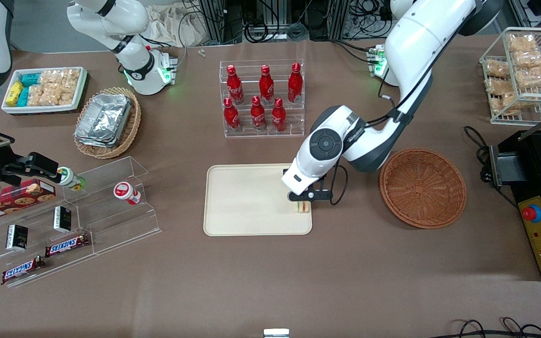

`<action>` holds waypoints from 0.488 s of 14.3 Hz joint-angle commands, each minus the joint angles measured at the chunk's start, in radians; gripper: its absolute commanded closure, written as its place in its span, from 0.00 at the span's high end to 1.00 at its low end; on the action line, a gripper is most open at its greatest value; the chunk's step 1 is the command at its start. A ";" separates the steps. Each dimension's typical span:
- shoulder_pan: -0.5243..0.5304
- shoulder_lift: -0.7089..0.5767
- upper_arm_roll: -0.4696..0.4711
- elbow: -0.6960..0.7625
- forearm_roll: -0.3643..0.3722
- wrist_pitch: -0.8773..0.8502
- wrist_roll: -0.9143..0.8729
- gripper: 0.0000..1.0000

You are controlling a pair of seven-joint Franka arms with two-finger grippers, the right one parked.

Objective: Place sandwich from basket to tray
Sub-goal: 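Carry the held sandwich over to the cream tray and lower it, then open the left gripper to set the sandwich upright on the tray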

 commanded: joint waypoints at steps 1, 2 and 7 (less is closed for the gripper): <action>-0.017 0.055 0.006 0.041 0.050 0.024 -0.030 0.00; -0.017 0.061 0.006 0.043 0.052 0.027 -0.030 0.00; -0.011 0.060 0.007 0.046 0.052 0.032 -0.062 1.00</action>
